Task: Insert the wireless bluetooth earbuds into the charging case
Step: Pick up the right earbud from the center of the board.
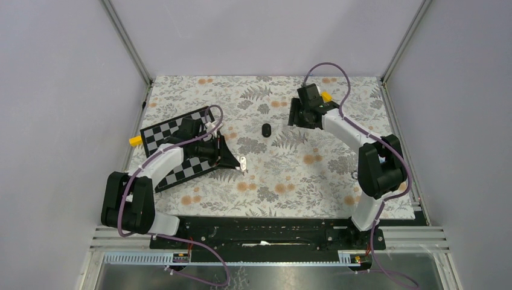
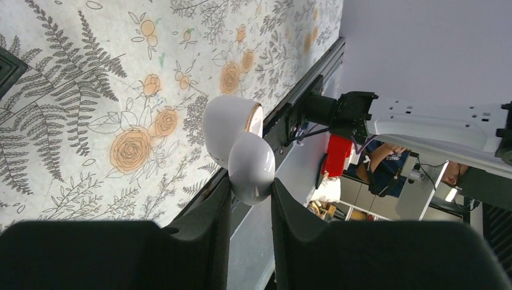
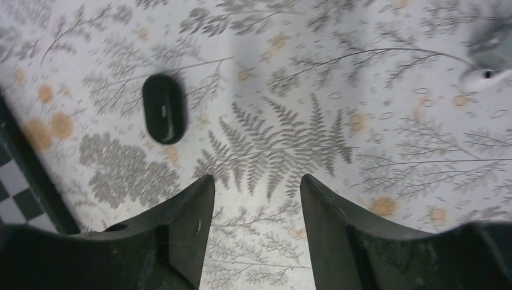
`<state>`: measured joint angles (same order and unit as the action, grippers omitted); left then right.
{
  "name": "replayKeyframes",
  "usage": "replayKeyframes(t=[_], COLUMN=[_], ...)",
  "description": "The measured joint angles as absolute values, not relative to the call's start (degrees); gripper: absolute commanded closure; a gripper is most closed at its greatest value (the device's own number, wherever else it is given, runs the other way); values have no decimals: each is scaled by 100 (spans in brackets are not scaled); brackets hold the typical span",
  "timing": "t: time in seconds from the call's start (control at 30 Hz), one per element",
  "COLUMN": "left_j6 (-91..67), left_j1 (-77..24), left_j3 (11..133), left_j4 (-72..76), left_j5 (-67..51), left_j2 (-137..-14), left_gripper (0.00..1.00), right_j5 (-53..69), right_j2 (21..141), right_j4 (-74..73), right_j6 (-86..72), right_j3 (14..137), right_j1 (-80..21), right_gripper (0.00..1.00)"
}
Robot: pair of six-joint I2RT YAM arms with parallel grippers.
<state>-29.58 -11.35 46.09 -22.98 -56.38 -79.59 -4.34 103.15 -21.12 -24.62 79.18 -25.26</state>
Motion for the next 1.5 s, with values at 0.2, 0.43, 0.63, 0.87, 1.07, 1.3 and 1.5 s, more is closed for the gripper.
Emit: replayKeyframes(t=[0.2,0.43,0.63,0.87,1.07,1.3,1.5], left_j6=[-2801,-2779,-2781,-2792,-2814,-2853,-2856], left_j1=[-1273,-1337,-1426,-1592,-1669,-1726,-1761], left_j3=[4766,4928,5043,5133,5245,5325,5343], left_j4=[-2432,-2434,-2436,-2445,-2443,-2438,-2440], left_j5=[-5474,-5367,-5306,-5181,-5140,-5065,-5030], left_j2=[-8191,-8235,-8340,-8444,-8464,-8543,-8613], left_gripper=[100,100,100,100,100,100,100], right_j5=[-910,-1494,-1350,-1278,-1234,-1240,-1249], right_j2=[10366,10663,10691,10993,11502,11834,11917], right_j4=[-2150,-2368,-2375,-2320,-2290,-2274,-2182], right_j6=[-2381,-2174,-1861,-1559,-1361,-1155,-1048], right_j3=[7964,8184,8038,8040,8138,8440,8659], right_j1=[-2261,-2071,-1337,-928,-886,-882,-882], right_gripper=[44,45,50,58,60,64,66])
